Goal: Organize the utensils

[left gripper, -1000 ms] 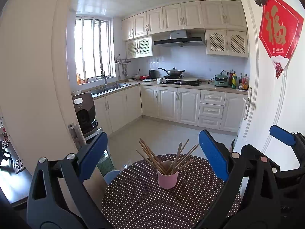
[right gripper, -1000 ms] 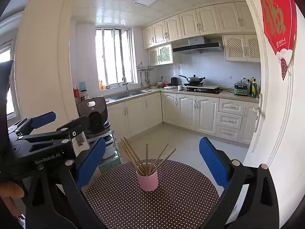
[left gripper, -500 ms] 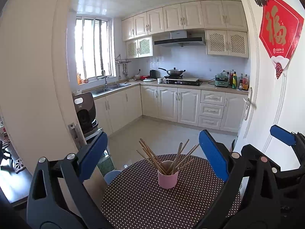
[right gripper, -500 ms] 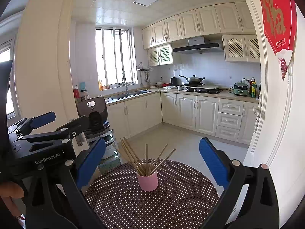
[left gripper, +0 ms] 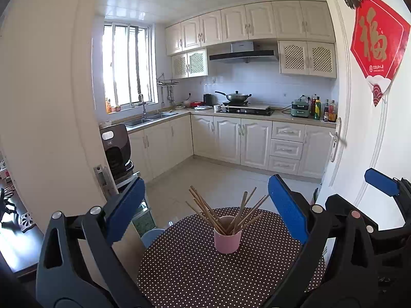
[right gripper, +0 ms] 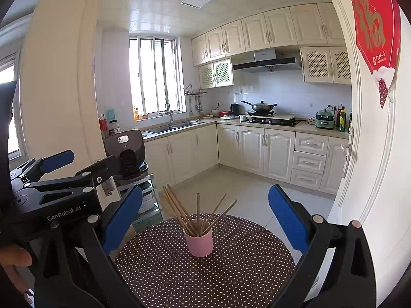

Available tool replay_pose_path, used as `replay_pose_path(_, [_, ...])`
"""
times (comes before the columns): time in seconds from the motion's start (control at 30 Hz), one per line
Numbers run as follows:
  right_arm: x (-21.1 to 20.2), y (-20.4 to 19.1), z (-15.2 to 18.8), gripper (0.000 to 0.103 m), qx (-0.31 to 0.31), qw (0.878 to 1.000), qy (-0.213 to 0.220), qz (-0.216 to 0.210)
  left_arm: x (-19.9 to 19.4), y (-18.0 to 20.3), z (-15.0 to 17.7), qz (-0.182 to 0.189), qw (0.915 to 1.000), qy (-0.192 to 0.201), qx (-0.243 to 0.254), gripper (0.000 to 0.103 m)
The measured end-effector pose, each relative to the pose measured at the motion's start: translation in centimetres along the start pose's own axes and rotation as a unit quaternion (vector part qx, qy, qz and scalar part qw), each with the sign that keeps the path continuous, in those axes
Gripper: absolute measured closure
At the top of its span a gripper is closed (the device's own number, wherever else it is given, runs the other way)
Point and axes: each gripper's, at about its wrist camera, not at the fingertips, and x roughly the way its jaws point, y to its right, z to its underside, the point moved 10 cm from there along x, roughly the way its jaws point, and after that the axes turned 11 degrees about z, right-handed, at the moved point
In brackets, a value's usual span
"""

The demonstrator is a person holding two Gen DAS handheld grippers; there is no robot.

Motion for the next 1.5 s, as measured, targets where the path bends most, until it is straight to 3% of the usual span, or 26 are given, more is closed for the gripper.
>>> replay_pose_path(1.5, [0.16, 0.73, 0.27, 0.008, -0.004, 1.000, -0.002, -0.001, 0.04, 0.14, 0.04, -0.004, 1.0000, 0.001, -0.001, 0.008])
